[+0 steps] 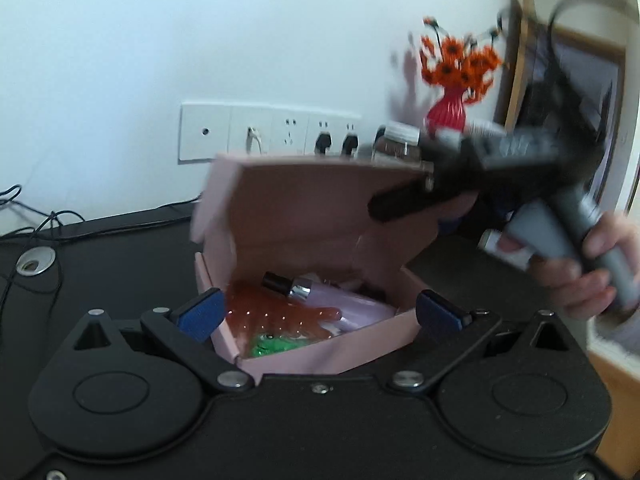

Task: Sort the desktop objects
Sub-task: 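Fold the lid down over the box contents with the right gripper, then press the closed lid down onto the box with the right gripper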

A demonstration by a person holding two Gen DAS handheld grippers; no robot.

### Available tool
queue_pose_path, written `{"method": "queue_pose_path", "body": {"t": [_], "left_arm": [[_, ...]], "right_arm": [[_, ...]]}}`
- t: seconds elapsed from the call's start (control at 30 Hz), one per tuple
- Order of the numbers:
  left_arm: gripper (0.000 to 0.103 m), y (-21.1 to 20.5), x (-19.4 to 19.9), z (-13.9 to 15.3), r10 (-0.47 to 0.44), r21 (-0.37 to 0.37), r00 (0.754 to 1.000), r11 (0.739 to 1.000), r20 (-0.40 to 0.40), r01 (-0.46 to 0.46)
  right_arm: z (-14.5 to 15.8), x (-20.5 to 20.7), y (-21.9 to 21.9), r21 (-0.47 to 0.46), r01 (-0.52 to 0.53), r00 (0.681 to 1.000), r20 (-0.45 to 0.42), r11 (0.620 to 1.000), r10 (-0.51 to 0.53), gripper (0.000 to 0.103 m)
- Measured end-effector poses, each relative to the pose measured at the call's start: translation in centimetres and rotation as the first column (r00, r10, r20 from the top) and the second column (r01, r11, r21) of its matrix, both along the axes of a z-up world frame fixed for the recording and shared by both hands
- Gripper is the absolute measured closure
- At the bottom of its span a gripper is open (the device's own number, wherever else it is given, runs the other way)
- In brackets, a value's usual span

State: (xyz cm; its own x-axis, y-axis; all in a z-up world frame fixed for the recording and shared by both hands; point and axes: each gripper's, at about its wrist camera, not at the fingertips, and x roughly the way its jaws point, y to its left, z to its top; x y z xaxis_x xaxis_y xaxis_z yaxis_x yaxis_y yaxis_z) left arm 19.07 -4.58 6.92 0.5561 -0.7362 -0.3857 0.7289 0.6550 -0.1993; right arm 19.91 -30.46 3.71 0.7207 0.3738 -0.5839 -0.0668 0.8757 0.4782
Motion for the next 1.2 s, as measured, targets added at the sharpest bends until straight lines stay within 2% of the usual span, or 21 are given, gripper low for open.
{"method": "queue_pose_path", "body": {"t": [0.13, 0.23, 0.4, 0.6, 0.7, 0.97, 1.07, 1.2], "left_arm": [[0.000, 2.5, 0.5, 2.4, 0.030, -0.096, 1.000, 0.995, 0.001, -0.030], [0.000, 3.5, 1.6, 4.1, 0.086, -0.148, 0.996, 0.985, 0.000, -0.085], [0.000, 3.2, 4.8, 5.1, 0.179, -0.218, 0.980, 0.956, -0.092, -0.195], [0.000, 0.6, 6.9, 2.6, 0.212, -0.180, 0.957, 0.952, -0.197, -0.248], [0.000, -0.1, 7.7, 1.7, 0.216, -0.167, 0.947, 0.951, -0.237, -0.259], [0.000, 0.5, 8.8, -1.1, 0.163, -0.250, 0.928, 0.934, -0.334, -0.254], [0.000, 0.7, 9.0, -2.0, 0.174, -0.244, 0.927, 0.933, -0.334, -0.263], [0.000, 1.0, 9.1, -2.5, 0.142, -0.255, 0.927, 0.937, -0.346, -0.239]], "right_arm": [[0.0, -0.1, 0.1, -0.003, -0.002, 1.000, -0.007, 1.000, 0.002, 0.001], [-0.1, -0.3, 0.1, -0.004, -0.005, 1.000, -0.009, 1.000, 0.005, 0.001], [-0.2, -0.3, 0.2, -0.008, -0.002, 1.000, -0.012, 1.000, 0.002, 0.001], [-0.4, -0.8, 0.1, 0.007, -0.015, 0.999, -0.031, 1.000, 0.015, 0.001], [-0.4, -1.4, 0.0, -0.016, -0.016, 0.999, -0.032, 1.000, 0.016, 0.001], [-0.5, -2.2, -0.1, -0.034, -0.020, 0.999, -0.037, 0.999, 0.018, 0.001], [-0.8, -2.7, 0.3, -0.053, -0.030, 0.999, -0.041, 0.998, 0.028, 0.001], [-1.1, -3.4, 0.7, -0.077, -0.045, 0.998, -0.046, 0.996, 0.041, 0.001]]}}
